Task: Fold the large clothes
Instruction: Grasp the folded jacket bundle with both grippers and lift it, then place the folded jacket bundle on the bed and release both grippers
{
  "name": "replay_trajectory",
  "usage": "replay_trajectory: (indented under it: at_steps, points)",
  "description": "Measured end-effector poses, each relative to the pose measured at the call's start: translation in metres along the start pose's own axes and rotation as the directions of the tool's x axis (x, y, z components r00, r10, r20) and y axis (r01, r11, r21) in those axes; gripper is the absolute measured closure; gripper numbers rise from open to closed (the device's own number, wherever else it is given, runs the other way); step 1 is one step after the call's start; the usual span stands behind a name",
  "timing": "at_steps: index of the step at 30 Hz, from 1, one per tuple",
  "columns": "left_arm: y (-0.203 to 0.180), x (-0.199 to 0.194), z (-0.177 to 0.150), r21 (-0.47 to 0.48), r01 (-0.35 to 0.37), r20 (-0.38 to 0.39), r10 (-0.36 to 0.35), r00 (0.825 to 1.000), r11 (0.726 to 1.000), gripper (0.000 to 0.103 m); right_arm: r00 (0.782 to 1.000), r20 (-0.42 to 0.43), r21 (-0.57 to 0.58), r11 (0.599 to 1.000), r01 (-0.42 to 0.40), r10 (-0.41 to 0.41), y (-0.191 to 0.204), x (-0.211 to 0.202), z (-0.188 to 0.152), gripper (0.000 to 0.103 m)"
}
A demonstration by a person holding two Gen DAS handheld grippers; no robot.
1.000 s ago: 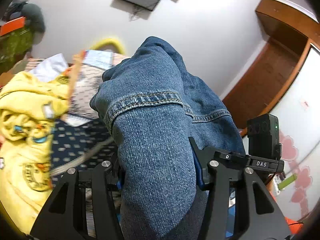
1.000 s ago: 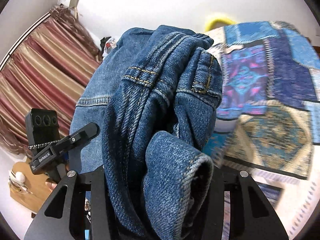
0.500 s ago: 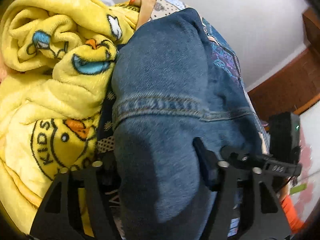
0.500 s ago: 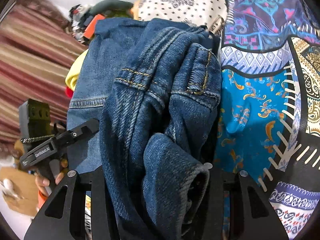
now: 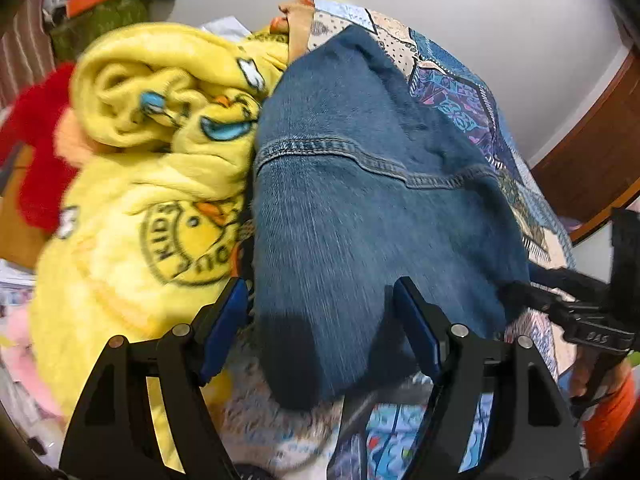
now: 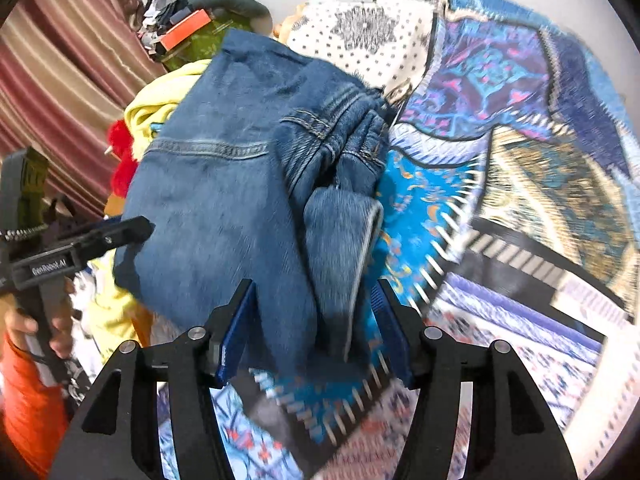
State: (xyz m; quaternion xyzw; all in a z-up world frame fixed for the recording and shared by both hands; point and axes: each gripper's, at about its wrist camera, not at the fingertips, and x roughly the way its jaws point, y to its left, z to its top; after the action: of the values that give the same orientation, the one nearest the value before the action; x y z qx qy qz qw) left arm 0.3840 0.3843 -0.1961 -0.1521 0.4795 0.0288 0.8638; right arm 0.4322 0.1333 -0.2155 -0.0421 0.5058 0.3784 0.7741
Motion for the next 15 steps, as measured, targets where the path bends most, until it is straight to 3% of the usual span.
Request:
replay_trajectory:
  at_steps: [4,8,11,13,15]
  points:
    - [-0.019,-0.046,-0.014,0.031,-0.038,0.06,0.036,0.998,0.999,0.029,0.999,0.047,-0.002,1.0,-0.014,0.014,0.002,-0.035,-0.008,0.048]
    - [-0.046,-0.109,-0.026,0.067,-0.055,0.177,0.042,0.983,0.996,0.029,0.988,0.15,-0.007,1.0,-0.029,0.03,0.01,-0.086,-0.014,0.048]
    - [-0.071,-0.159,-0.035,0.103,-0.075,0.291,0.042,0.956,0.992,0.029,0.966,0.254,-0.037,0.998,-0.044,0.052,0.027,-0.135,-0.016,0.048]
    - [-0.091,-0.197,-0.045,0.128,-0.077,0.381,0.023,0.924,0.989,0.029,0.945,0.321,-0.065,0.997,-0.042,0.06,0.038,-0.166,-0.025,0.048]
    - [-0.105,-0.23,-0.06,0.146,-0.072,0.455,-0.002,0.891,0.987,0.029,0.911,0.406,-0.104,0.994,-0.038,0.077,0.053,-0.203,-0.04,0.048]
